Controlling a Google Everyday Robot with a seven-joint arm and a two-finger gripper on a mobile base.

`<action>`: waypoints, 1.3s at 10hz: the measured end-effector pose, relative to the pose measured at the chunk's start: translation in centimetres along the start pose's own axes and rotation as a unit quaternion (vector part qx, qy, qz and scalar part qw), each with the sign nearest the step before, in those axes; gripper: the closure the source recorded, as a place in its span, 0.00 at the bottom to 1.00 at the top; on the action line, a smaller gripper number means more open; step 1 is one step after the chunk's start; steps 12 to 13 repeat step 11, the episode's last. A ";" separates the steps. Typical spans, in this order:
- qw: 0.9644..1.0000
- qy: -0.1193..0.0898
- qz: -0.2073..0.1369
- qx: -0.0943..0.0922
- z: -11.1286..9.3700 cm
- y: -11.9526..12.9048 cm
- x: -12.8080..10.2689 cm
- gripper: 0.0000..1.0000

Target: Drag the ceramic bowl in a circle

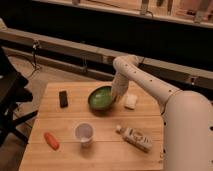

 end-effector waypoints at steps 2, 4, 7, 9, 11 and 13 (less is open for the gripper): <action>1.000 0.000 -0.001 -0.001 0.0 0.0 -0.1 0.89; 1.000 0.000 -0.002 -0.001 0.0 0.0 -0.1 0.89; 1.000 0.001 -0.003 -0.003 0.0 -0.1 -0.2 0.89; 1.000 0.002 -0.003 -0.003 -0.1 -0.1 -0.2 0.89; 1.000 0.002 -0.003 -0.003 -0.1 -0.1 -0.2 0.89; 1.000 0.002 -0.003 -0.003 -0.1 -0.1 -0.2 0.89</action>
